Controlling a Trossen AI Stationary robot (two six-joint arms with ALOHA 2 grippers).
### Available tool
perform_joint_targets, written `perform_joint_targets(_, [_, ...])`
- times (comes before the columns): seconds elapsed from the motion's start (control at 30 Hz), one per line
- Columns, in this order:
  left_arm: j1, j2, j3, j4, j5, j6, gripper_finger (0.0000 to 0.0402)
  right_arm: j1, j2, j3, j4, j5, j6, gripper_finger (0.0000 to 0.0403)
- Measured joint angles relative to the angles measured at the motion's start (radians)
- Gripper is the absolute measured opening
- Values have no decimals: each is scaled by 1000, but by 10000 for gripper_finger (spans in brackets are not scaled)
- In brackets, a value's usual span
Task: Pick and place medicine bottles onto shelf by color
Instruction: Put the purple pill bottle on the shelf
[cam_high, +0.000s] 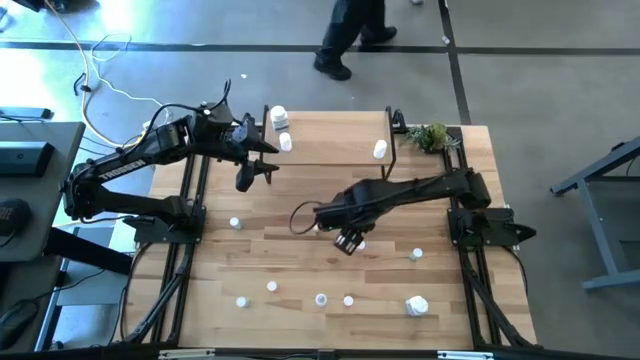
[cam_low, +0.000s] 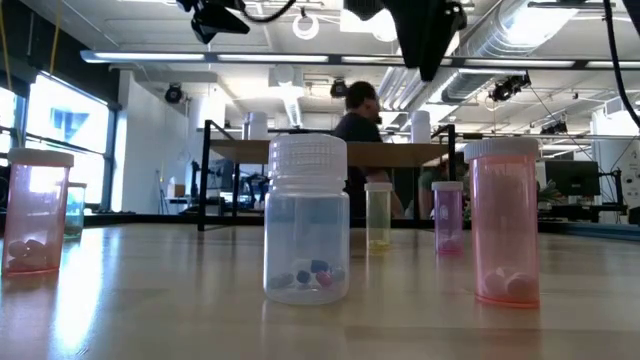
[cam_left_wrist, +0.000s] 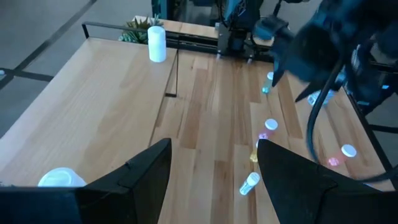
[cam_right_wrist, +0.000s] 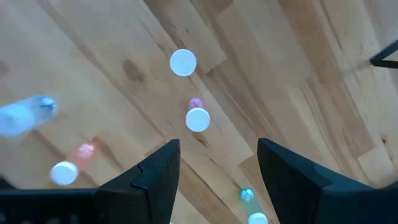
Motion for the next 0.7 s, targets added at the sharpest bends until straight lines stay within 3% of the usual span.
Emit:
perform_joint_targets(0.23, [0,0,0,-32,0,16,229,15,48,-16,3,2,-43,206])
perform_joint_targets(0.5, [0,0,0,-45,0,19,229,21,-51,-272,14,-11,3,206])
perform_joint_targets(0.7, [0,0,0,-44,0,18,229,21,-125,-406,176,-39,32,206])
